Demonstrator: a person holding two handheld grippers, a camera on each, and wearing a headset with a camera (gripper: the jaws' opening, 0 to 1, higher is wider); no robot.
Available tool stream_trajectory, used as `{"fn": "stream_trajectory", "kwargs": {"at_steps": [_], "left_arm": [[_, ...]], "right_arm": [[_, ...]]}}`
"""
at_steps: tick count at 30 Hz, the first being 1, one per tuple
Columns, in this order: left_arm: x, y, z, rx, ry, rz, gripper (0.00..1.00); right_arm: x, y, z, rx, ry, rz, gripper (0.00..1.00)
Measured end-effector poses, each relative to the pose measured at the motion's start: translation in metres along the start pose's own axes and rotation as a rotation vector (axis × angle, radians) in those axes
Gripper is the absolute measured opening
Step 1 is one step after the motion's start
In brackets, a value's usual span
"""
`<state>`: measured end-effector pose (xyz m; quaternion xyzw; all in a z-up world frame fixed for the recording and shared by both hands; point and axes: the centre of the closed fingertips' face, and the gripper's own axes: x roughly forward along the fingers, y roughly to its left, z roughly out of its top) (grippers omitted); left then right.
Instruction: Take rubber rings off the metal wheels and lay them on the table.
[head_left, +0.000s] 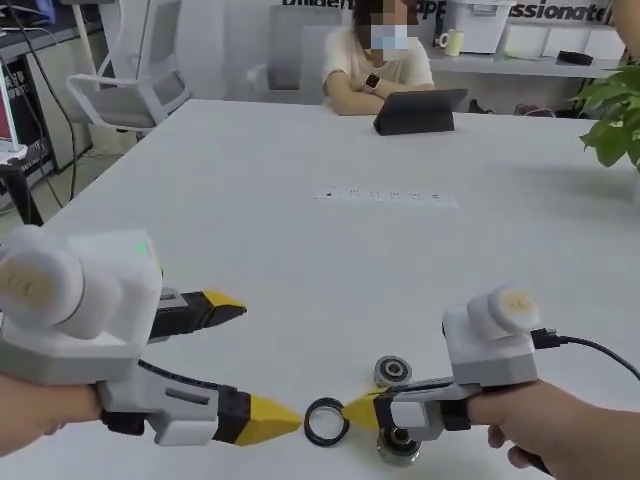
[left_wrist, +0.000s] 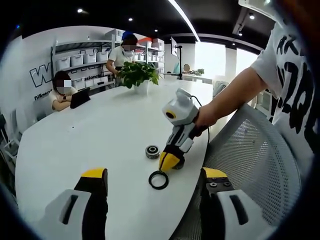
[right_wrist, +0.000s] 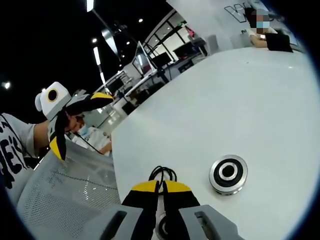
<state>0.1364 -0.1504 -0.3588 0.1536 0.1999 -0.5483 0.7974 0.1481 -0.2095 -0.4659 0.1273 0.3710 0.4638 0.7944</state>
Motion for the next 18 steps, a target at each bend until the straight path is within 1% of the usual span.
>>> {"fn": "stream_trajectory", "kwargs": {"at_steps": [2,10,15,18], "left_arm": [[0.001,0.000,0.000,-0.001,0.000,-0.003,0.73],[0.002,0.002,0.001,0.002,0.004,-0.003,0.73],[0.002,0.001,-0.001,0.004,0.010,-0.008,0.73],[0.003,0.000,0.000,0.003,0.010,-0.010,0.73]], "right_arm": [[0.000,-0.002,0.001,-0.008,-0.005,-0.008,0.05],[-0.005,-0.007,0.007,-0.015,-0.030,-0.028,0.10],[-0.012,-0.010,0.014,-0.016,-0.057,-0.043,0.13],[-0.017,-0.008,0.021,-0.024,-0.080,-0.047,0.15]]}}
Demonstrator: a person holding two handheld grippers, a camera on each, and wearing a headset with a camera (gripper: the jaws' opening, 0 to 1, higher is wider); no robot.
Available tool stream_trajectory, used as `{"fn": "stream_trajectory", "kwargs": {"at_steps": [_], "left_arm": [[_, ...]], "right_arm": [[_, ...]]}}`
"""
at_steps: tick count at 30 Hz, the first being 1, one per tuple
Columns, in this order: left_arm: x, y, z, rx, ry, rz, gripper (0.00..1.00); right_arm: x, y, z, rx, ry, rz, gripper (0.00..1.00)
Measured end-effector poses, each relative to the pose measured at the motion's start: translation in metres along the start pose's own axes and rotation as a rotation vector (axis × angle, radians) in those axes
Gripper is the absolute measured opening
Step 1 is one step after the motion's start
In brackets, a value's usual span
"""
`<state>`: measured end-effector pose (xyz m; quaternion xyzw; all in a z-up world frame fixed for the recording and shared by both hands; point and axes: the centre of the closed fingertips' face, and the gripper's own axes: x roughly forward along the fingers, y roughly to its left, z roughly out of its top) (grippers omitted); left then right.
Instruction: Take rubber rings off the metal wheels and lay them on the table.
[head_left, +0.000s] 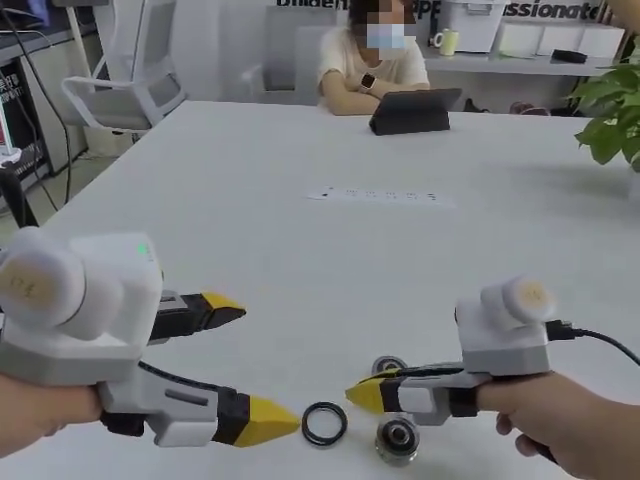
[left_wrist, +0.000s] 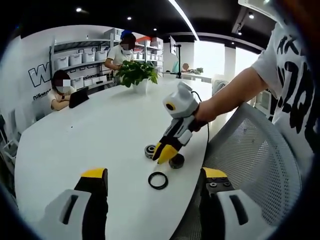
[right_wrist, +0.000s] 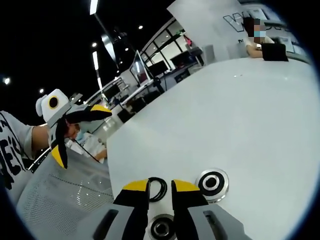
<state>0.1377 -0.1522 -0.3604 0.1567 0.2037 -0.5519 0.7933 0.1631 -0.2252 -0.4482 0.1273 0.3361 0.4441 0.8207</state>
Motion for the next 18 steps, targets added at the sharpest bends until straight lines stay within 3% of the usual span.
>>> {"fn": "stream_trajectory", "kwargs": {"at_steps": [8,18], "left_arm": [[0.001,-0.003,0.001,0.001,-0.002,-0.006,0.73],[0.003,-0.006,0.000,0.007,0.004,-0.015,0.73]], "right_arm": [[-0.015,0.004,0.009,-0.025,-0.049,-0.010,0.19],[-0.040,0.008,0.008,-0.100,-0.070,-0.035,0.26]]}}
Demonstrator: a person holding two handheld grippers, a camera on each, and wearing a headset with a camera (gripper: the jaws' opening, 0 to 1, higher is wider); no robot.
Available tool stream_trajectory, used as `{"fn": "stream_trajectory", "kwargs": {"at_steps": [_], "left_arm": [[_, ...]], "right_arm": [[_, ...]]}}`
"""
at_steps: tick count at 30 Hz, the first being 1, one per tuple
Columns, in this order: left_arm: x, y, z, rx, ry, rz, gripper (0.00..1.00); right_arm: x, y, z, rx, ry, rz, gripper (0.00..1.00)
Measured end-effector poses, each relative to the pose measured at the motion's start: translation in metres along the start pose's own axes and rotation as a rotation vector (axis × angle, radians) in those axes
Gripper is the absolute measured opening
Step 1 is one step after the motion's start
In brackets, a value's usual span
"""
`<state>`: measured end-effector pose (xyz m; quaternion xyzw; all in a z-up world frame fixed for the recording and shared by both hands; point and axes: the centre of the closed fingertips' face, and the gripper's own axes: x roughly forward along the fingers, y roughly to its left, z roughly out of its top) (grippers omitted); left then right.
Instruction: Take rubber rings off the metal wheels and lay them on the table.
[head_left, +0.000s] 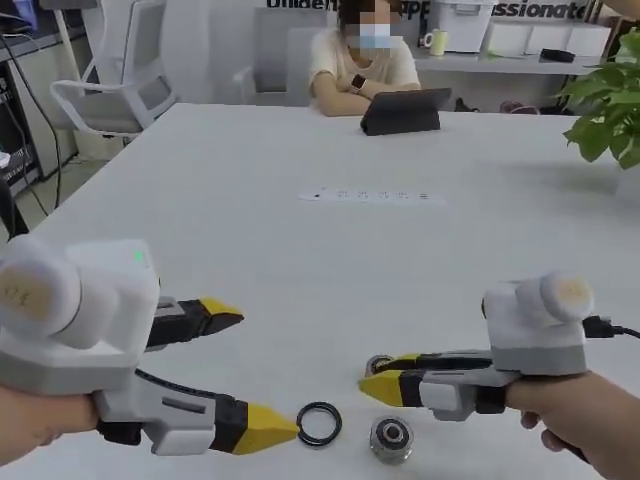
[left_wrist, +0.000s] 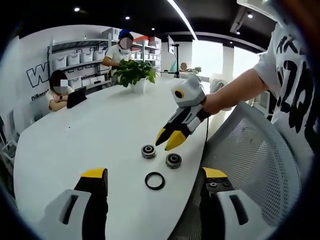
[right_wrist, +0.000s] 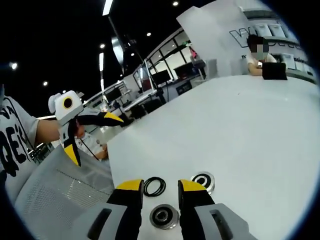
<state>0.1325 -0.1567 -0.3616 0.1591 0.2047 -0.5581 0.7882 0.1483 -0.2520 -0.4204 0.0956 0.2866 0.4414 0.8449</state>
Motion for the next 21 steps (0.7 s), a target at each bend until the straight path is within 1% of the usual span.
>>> {"fn": "stream_trajectory", "kwargs": {"at_steps": [4,9,11,13,17,21], "left_arm": [[0.000,-0.001,0.000,-0.001,0.001,0.000,0.73],[0.001,-0.002,0.000,0.009,0.007,0.003,0.73],[0.001,-0.003,0.000,0.010,0.007,0.004,0.73],[0.001,-0.003,0.000,0.009,0.006,0.005,0.73],[0.001,-0.003,-0.001,0.001,0.004,0.011,0.73],[0.001,-0.002,-0.002,-0.004,0.004,0.016,0.73]], "right_arm": [[-0.014,0.000,0.002,-0.024,-0.026,-0.021,0.30],[-0.028,-0.002,0.000,-0.046,-0.035,-0.048,0.36],[-0.034,-0.001,-0.001,-0.063,-0.039,-0.057,0.38],[-0.040,-0.001,-0.002,-0.073,-0.045,-0.064,0.39],[-0.047,-0.001,-0.005,-0.091,-0.047,-0.074,0.46],[-0.053,-0.001,-0.010,-0.107,-0.048,-0.087,0.49]]}}
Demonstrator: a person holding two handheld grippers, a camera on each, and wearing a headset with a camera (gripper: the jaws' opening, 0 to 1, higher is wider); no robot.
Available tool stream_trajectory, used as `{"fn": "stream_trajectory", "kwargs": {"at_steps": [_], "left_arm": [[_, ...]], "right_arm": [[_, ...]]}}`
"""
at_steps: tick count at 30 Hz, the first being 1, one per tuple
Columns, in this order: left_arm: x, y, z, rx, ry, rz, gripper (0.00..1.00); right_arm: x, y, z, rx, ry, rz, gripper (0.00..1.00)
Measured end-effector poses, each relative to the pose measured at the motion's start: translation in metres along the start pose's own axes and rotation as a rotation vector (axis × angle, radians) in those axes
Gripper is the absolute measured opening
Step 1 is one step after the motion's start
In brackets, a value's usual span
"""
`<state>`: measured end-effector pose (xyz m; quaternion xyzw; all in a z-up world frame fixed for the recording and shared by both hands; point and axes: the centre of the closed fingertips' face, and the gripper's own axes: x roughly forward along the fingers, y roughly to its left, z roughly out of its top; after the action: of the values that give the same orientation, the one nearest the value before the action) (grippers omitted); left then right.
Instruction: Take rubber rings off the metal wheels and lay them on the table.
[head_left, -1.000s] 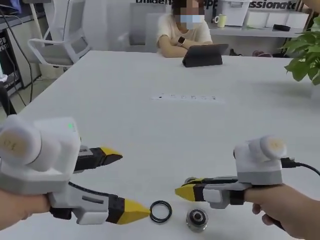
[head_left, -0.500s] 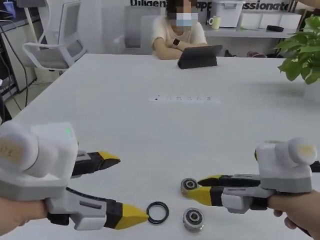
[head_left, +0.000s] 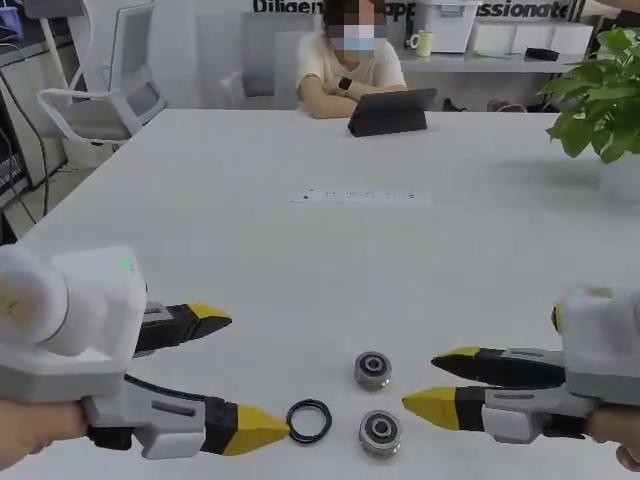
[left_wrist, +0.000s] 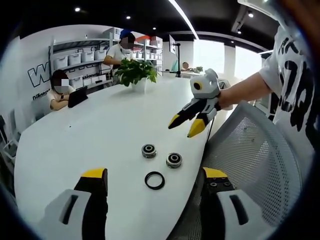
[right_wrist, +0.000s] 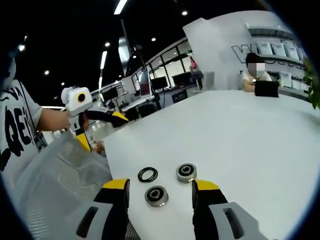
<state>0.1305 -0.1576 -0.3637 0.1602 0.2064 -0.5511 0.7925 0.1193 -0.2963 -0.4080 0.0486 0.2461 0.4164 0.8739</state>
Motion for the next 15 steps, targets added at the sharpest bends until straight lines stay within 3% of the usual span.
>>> {"fn": "stream_trajectory", "kwargs": {"at_steps": [6,15], "left_arm": [[0.001,-0.002,0.001,-0.003,-0.001,0.000,0.73],[0.000,-0.002,0.000,-0.011,0.001,0.012,0.73]], "right_arm": [[-0.003,0.003,-0.008,-0.005,0.007,-0.001,0.51],[-0.006,0.014,-0.012,-0.077,0.025,0.023,0.55]]}}
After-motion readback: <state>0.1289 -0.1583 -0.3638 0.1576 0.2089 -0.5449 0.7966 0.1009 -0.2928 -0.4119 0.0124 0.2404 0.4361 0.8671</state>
